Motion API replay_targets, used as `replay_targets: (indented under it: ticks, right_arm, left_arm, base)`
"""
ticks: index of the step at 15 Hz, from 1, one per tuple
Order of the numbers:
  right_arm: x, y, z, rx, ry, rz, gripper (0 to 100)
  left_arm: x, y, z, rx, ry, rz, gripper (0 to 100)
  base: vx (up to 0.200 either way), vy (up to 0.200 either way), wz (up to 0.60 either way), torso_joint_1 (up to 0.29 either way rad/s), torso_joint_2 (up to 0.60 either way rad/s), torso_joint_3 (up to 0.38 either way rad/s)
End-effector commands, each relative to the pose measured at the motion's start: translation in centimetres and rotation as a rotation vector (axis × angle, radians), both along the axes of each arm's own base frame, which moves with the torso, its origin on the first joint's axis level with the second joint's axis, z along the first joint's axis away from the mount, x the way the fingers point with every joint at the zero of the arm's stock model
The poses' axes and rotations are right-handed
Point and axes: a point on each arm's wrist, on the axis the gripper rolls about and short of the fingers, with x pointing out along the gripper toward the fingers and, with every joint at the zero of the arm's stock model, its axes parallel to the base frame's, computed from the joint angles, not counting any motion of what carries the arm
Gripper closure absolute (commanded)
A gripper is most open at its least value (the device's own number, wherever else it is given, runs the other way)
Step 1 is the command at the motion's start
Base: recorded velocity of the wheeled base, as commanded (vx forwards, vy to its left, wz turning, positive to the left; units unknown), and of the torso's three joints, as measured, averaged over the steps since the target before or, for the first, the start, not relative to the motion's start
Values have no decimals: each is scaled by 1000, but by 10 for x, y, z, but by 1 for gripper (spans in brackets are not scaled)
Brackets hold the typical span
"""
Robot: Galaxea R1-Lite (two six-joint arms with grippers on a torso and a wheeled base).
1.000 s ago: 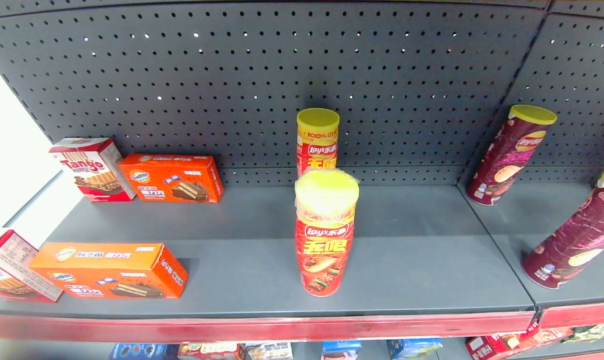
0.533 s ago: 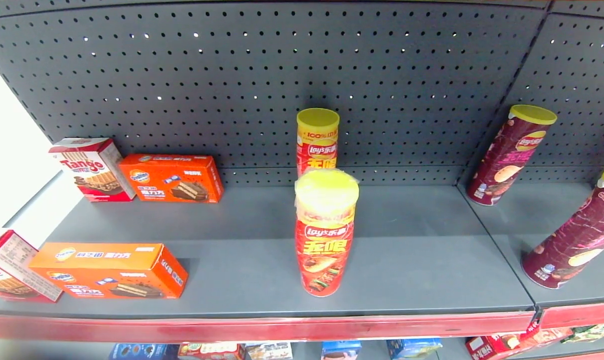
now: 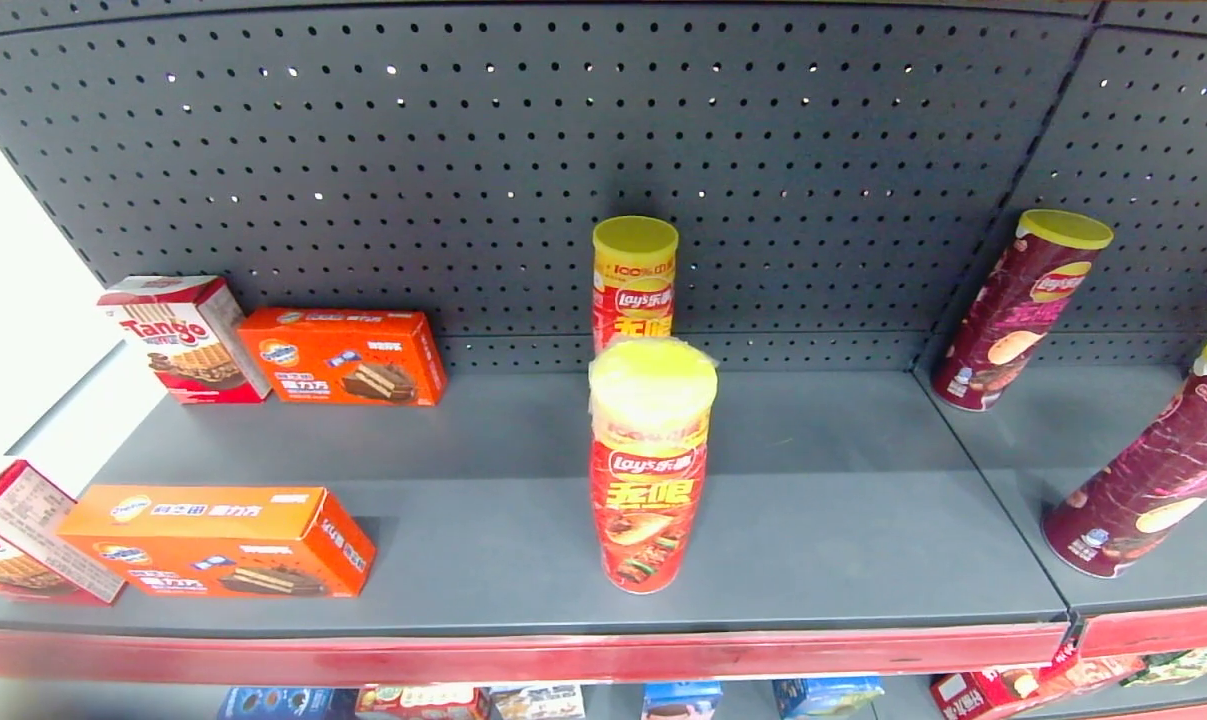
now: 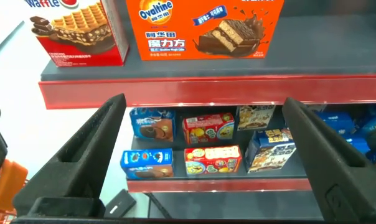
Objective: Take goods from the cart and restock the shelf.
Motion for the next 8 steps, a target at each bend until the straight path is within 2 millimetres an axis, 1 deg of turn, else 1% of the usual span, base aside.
replay_targets:
  ticks: [1, 8]
  right_arm:
    - [0, 0, 0, -1, 3, 0, 0]
    - [0, 0, 0, -2, 1, 2, 0]
  left_arm:
    - [0, 0, 0, 0, -1, 0, 0]
    - [0, 0, 0, 0, -1, 0, 0]
  base:
    - [0, 0, 0, 0, 0, 0]
    - [0, 0, 0, 0, 0, 0]
